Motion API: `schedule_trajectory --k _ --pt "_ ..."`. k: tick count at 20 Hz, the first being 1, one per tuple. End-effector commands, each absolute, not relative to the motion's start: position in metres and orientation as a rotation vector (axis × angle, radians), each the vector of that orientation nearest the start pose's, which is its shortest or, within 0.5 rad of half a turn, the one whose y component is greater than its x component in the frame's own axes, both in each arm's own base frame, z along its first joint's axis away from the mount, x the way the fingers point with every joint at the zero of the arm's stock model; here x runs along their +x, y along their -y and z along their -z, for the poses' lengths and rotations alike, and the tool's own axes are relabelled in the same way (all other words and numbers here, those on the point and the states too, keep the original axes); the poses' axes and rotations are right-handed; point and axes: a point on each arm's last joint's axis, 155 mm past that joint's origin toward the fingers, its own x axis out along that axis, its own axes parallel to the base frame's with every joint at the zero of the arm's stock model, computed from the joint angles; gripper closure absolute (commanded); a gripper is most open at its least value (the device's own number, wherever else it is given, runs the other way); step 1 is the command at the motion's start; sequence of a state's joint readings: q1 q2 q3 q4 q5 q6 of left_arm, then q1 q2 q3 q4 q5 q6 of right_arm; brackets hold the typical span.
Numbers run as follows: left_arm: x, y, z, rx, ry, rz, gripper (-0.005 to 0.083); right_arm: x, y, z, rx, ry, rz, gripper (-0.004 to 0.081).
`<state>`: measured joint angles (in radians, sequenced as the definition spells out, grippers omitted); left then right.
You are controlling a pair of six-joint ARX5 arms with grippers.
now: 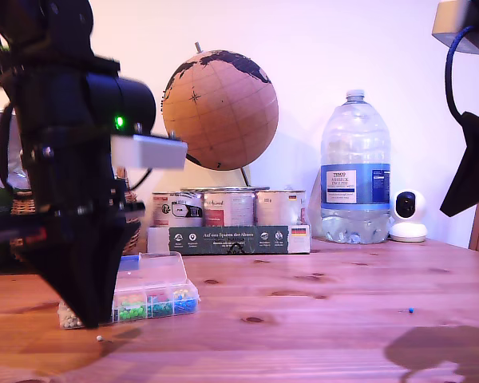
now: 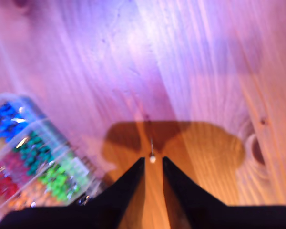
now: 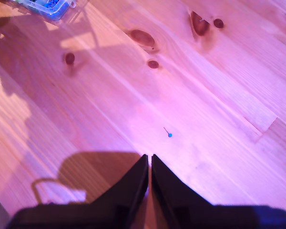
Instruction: Sort the loose pins on the table into their correct compartments
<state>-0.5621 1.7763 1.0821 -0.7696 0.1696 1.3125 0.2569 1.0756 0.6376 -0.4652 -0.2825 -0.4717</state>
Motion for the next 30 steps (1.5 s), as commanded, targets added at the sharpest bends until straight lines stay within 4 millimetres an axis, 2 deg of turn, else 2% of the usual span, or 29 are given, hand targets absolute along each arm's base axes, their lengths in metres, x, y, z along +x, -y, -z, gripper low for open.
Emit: schedule_trajectory --k 1,21,25,30 --pt "0.257 0.201 0.003 1.288 -0.888 1.515 0.0677 0.273 -0.127 -0.099 -0.413 -0.762 -0.715 0.0783" --pt "0.258 0.196 0.016 1.290 -0.928 1.519 0.0681 0.273 -0.127 -0.099 -0.412 -0.763 -0.714 0.0783" --pt "0.257 0.197 0.016 1.286 -0.927 1.522 0.0797 0.273 -0.127 -0.099 -0.412 -0.762 -0.714 0.0783" --pt "0.258 0.197 0.016 1.286 -0.924 1.520 0.0797 0.273 -0.127 -0.099 -0.412 -0.762 -0.714 0.0783"
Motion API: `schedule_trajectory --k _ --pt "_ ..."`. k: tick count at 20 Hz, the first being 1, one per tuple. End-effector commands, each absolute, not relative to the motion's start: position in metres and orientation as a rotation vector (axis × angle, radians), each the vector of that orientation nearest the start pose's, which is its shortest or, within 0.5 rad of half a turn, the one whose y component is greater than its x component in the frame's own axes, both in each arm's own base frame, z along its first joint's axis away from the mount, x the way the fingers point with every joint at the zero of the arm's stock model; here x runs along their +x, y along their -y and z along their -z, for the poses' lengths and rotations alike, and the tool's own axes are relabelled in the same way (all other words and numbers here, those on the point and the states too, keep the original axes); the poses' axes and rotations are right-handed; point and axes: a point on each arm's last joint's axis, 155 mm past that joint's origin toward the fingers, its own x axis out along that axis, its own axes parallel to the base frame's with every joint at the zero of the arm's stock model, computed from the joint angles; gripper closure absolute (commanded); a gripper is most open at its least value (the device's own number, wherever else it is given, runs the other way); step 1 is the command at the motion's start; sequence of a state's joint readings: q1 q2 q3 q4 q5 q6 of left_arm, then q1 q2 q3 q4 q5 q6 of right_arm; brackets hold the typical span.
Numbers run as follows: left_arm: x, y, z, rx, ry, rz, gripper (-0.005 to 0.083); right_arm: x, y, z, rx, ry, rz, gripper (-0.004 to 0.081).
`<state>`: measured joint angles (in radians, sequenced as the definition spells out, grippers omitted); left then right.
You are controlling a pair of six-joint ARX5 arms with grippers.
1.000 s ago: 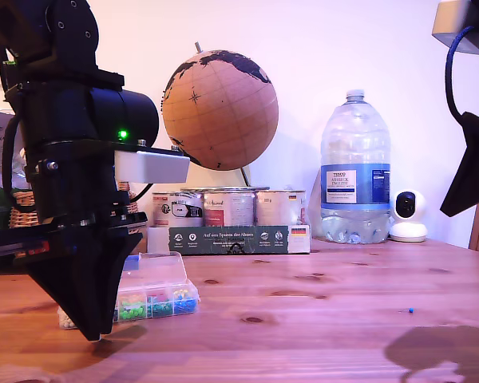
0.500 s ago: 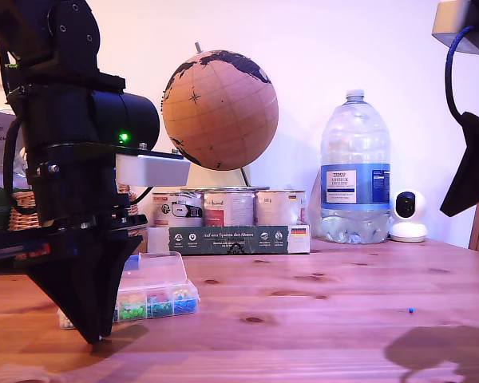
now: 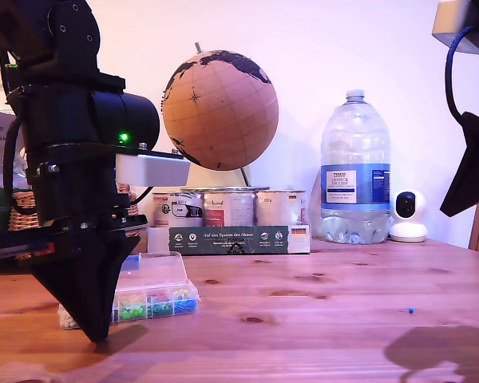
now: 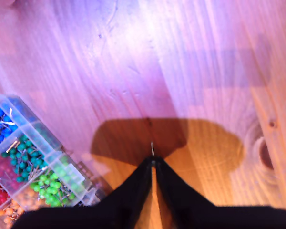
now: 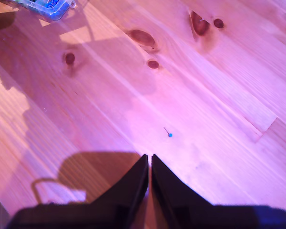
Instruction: Sort the loose pins on the table into their correct compartments
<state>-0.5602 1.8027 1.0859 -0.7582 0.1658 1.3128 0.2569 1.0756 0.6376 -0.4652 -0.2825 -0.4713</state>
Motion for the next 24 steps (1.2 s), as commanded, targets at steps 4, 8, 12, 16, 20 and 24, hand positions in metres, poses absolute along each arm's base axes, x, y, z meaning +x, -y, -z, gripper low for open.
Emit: schedule_trajectory --k 4,8,12,16,20,24 --pt "0.258 0.197 0.013 1.283 -0.925 1.512 0.0797 0.273 -0.127 -0.099 -0.412 -0.762 -0.714 0.0783" --pt "0.259 0.197 0.002 1.285 -0.906 1.492 0.0797 0.273 -0.127 -0.100 -0.412 -0.762 -0.714 0.0783" --pt "0.260 0.198 -0.012 1.261 -0.897 1.452 0.0797 0.273 -0.128 -0.100 -0.412 -0.762 -0.714 0.0783" --pt "0.264 0.200 -0.029 1.242 -0.865 1.406 0.0797 0.273 -0.128 -0.100 -0.412 -0.762 -0.714 0.0783" --pt "0.271 0.192 -0.037 1.263 -0.861 1.353 0.0797 0.273 -0.128 -0.100 -0.412 -0.762 -0.714 0.0783" --pt "0.285 0.170 -0.036 1.285 -0.904 1.276 0.0797 0.273 -0.128 -0.099 -0.411 -0.762 -0.714 0.0783"
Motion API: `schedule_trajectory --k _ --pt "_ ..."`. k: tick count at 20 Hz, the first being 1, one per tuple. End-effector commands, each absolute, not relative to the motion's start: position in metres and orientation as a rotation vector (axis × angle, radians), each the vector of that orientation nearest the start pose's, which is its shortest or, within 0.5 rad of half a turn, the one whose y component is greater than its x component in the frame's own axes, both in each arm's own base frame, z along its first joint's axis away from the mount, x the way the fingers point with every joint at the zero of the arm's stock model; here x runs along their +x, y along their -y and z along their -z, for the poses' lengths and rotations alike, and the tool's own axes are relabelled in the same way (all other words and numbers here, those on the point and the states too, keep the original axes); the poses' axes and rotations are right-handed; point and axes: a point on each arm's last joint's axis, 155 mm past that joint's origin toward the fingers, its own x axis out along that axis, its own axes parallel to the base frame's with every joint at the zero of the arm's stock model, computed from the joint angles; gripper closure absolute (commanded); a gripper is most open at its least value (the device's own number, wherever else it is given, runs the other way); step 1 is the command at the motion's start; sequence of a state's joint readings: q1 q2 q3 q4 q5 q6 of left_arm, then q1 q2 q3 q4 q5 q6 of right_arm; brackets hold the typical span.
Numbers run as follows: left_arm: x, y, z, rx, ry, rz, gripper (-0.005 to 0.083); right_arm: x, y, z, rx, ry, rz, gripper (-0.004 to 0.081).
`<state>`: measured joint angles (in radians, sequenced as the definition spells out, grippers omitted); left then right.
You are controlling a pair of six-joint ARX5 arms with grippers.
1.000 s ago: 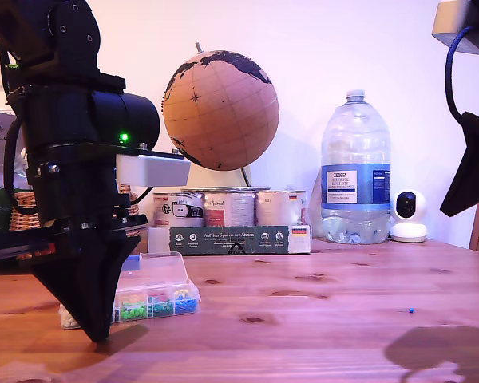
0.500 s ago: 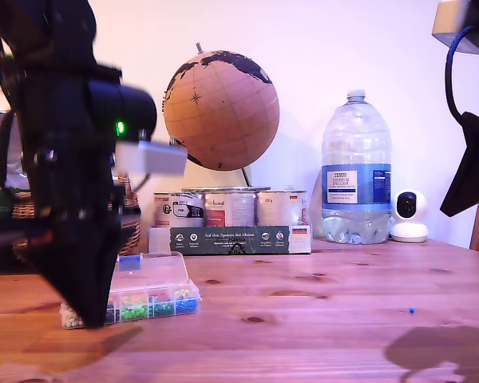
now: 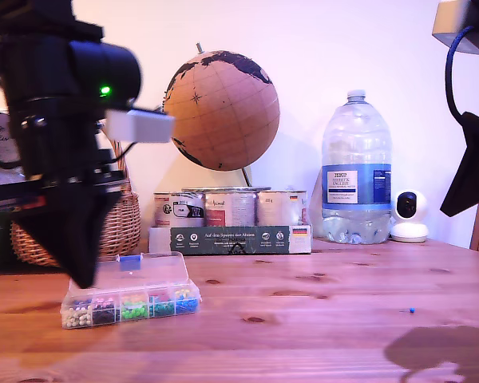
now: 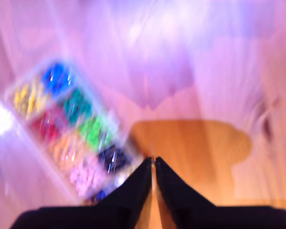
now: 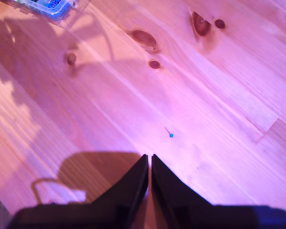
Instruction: Sort the loose pins on the table into their correct compartments
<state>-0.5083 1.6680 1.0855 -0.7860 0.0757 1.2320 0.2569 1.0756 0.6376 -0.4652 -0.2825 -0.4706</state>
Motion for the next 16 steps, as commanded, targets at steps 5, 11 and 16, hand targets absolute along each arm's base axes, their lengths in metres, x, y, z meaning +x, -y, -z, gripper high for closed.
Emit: schedule_trajectory --k 5,11,16 --pt "0.295 0.157 -0.036 1.290 -0.907 1.246 0.0797 0.273 -0.128 -0.099 -0.411 -0.762 -0.714 0.0783" --pt "0.307 0.163 -0.037 1.300 -0.856 1.231 0.0797 0.273 -0.128 -0.100 -0.411 -0.762 -0.714 0.0783" --pt "0.301 0.164 -0.025 1.305 -0.891 1.267 0.0797 0.273 -0.128 -0.100 -0.411 -0.763 -0.714 0.0783"
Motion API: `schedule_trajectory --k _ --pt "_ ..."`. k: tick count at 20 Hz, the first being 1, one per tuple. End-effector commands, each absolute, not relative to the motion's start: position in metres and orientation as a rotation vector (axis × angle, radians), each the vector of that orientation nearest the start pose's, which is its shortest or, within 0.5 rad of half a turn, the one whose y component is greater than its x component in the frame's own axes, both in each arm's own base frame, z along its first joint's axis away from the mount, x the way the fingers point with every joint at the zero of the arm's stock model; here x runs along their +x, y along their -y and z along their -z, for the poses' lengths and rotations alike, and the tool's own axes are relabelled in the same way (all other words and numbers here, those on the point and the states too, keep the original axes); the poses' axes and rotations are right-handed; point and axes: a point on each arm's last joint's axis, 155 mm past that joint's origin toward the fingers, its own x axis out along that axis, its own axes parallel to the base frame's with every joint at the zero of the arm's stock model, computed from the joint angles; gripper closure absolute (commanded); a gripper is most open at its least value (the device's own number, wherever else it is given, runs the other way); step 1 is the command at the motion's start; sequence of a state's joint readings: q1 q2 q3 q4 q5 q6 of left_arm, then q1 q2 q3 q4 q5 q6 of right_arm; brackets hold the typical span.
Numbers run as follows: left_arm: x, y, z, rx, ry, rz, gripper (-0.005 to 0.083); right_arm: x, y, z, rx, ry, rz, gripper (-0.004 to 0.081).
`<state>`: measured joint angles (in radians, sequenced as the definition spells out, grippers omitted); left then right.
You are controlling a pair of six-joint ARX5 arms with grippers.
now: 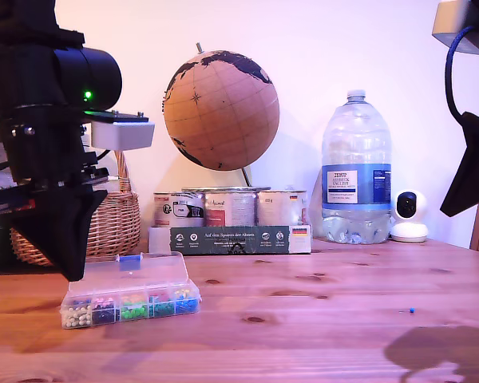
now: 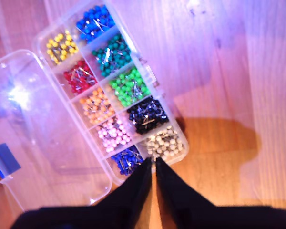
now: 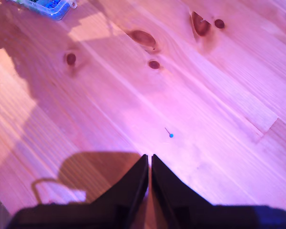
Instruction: Sort the loose pins on the table into their correct compartments
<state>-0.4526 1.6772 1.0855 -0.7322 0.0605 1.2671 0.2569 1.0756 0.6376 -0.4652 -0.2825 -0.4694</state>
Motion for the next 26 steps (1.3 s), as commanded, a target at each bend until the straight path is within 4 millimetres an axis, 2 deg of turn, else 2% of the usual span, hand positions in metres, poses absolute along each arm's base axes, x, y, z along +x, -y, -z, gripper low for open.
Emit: schedule_trajectory --k 1,10,17,26 --pt "0.300 0.166 -0.025 1.314 -0.882 1.274 0.0797 0.273 -0.128 -0.100 -0.411 -0.762 -0.714 0.0783" --pt "0.296 0.170 -0.023 1.316 -0.883 1.296 0.0797 0.273 -0.128 -0.100 -0.411 -0.763 -0.714 0.0783" --pt "0.293 0.163 -0.020 1.309 -0.916 1.297 0.0797 0.273 -0.127 -0.099 -0.411 -0.764 -0.714 0.0783" --pt "0.302 0.160 -0.017 1.315 -0.911 1.266 0.0797 0.272 -0.127 -0.099 -0.410 -0.769 -0.715 0.0783"
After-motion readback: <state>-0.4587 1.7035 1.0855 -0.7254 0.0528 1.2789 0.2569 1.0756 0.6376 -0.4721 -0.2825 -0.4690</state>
